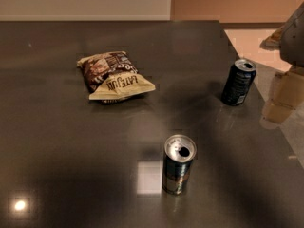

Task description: Move redbull can near brown chip bag

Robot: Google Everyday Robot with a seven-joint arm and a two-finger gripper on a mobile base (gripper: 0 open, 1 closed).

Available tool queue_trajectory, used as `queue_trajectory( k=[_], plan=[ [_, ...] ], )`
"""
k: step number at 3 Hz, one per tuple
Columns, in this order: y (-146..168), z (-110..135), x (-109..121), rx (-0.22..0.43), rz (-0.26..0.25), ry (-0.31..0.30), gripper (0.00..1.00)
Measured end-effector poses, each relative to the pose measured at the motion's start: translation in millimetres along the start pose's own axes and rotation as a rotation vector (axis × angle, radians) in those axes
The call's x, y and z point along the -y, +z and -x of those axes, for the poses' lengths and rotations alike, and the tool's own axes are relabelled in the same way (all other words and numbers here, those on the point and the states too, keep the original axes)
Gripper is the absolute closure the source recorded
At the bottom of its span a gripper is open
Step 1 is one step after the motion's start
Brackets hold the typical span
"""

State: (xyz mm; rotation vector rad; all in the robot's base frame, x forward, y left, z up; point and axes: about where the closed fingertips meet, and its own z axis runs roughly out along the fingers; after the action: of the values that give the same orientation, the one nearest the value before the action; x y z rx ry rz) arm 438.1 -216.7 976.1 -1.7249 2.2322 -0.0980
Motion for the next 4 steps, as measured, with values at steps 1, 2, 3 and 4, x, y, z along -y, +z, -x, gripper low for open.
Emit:
queue_trajectory(
  k=[1,2,3,4],
  plan=[
    [0.0,0.0,0.0,0.000,0.000,0.000,0.00],
    [0.0,0.0,0.0,0.000,0.000,0.000,0.00],
    [0.2,21.4,-14.6,0.057,0.029,-0.078,0.00],
    [10.4,46.7,-37.4,0.143,0.094,-0.167,0.00]
  ],
)
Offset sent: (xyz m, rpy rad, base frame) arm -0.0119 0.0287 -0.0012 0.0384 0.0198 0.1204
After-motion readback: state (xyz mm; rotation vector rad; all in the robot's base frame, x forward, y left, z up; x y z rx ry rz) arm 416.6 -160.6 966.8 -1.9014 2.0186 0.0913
